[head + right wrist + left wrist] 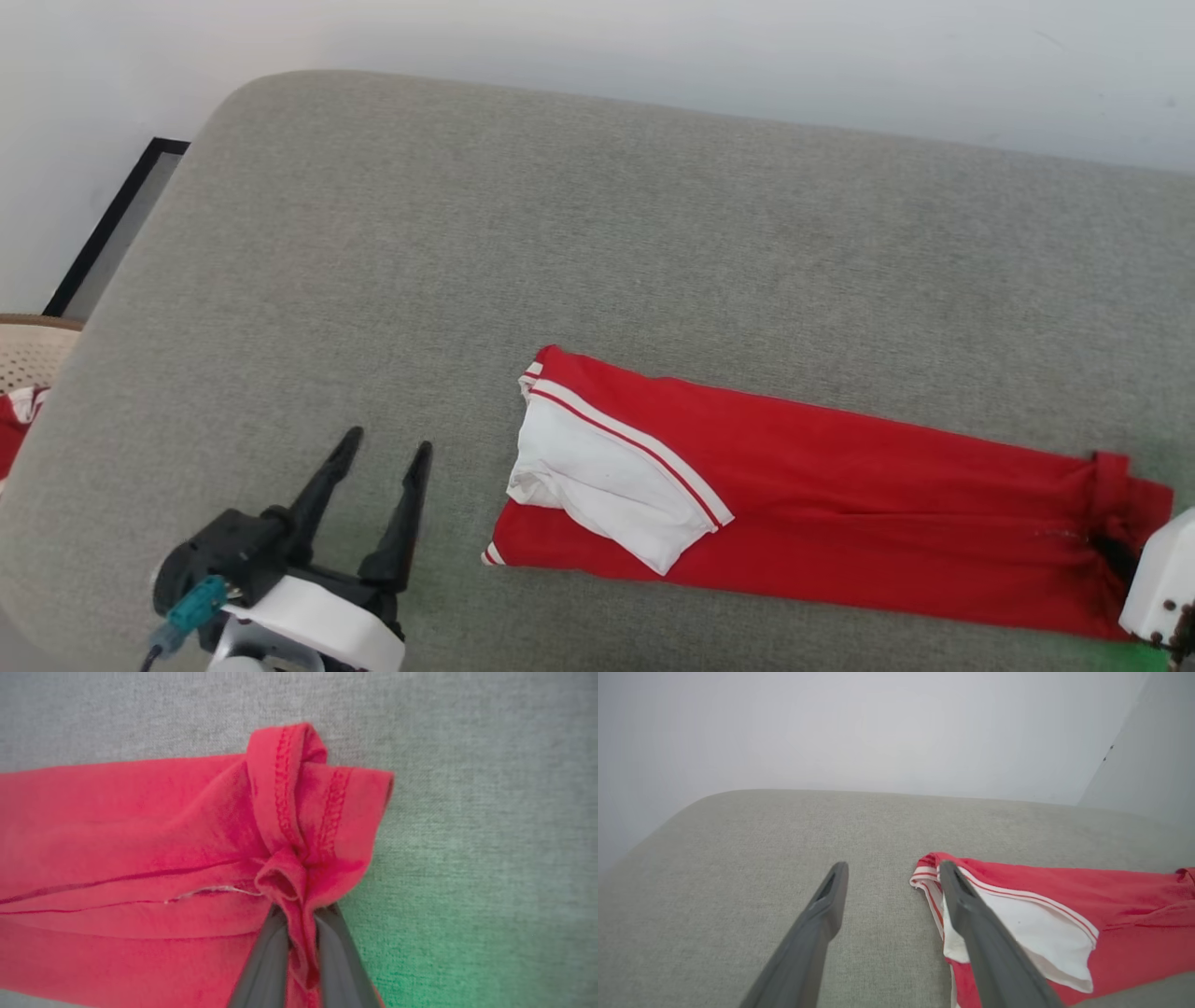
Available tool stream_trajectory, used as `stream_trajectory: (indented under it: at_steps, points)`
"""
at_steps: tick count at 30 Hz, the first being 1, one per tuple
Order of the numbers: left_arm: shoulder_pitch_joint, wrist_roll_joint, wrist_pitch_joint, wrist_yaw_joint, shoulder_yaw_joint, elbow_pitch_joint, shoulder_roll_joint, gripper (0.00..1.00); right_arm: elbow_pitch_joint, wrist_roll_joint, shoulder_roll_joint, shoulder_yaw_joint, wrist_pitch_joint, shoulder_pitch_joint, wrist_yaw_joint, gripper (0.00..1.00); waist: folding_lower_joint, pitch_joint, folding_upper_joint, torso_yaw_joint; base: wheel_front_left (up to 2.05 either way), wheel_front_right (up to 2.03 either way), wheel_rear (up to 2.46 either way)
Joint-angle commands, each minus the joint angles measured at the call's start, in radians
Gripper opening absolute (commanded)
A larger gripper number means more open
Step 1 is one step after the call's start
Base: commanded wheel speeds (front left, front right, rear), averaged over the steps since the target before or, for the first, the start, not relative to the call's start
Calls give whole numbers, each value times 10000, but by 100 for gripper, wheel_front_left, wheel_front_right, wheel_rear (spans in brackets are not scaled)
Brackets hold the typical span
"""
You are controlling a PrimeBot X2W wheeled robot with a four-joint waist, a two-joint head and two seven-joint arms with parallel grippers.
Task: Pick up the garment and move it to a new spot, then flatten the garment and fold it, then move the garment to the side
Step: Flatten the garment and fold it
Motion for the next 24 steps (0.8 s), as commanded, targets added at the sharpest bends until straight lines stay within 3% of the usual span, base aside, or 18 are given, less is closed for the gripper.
stream_trajectory:
  at_steps: [1,11,18,24]
  points:
    - [180,88,-19,12,88,-102,14,100,142,-17,-161,-146,-119,-109,-80,0,0,30,-1,-185,0,0,0]
    - [-111,-407,-19,13,221,-221,363,100,-22,-264,-1087,-1139,-608,-760,-68,0,0,547,-1,-1009,0,0,0]
    - [-285,-342,-19,19,494,-230,645,100,387,-512,-2266,-3066,-848,-971,-67,0,0,778,-1,-1364,0,0,0]
    - [-176,-267,-19,19,618,-126,602,100,303,-679,-2266,-3711,-669,-1091,-56,0,0,670,-1,-1448,0,0,0]
